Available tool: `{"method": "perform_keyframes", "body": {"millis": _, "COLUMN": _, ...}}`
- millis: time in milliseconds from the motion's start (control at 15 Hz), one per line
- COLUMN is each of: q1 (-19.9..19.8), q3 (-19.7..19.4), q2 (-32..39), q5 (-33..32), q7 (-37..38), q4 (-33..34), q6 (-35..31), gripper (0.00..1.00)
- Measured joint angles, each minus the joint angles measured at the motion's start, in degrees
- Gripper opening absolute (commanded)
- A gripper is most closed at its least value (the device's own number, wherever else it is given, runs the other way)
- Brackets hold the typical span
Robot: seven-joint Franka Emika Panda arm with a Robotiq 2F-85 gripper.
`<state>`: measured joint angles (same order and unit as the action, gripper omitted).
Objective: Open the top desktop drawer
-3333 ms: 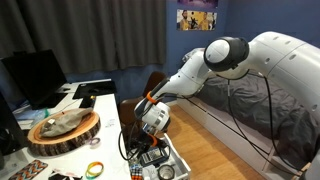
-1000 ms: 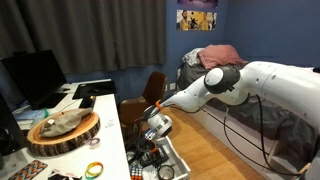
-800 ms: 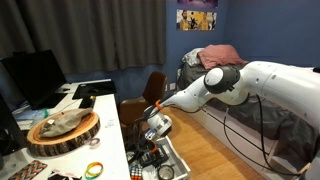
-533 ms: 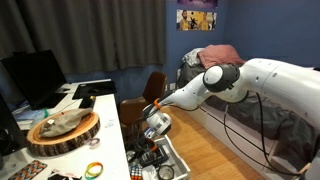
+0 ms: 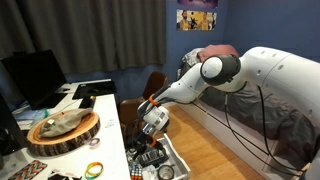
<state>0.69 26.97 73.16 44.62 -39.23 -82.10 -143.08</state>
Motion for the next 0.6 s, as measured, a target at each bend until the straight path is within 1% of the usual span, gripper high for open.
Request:
{"method": "perform_keyframes", "body": {"millis": 267, "q1": 3.34, "q3": -3.64, "q2": -3.72, "q5": -1.27, "q7": 6.14, "q4": -2.07, "q6": -1.74, "gripper": 1.0}}
{"method": "perform_keyframes", "body": {"millis": 400, "q1": 5.08, "q3": -5.29, "q2": -5.06, "q5": -3.46, "q7": 10.13, "q4": -2.82, "q6": -3.68, "gripper": 1.0}}
{"method": "perform_keyframes", "body": {"millis": 600, "q1": 8.51, "q3": -8.17, "q2": -5.16, "q5": -8.46, "q7": 18.07, "q4": -3.62, "q6": -8.61, "gripper": 1.0}}
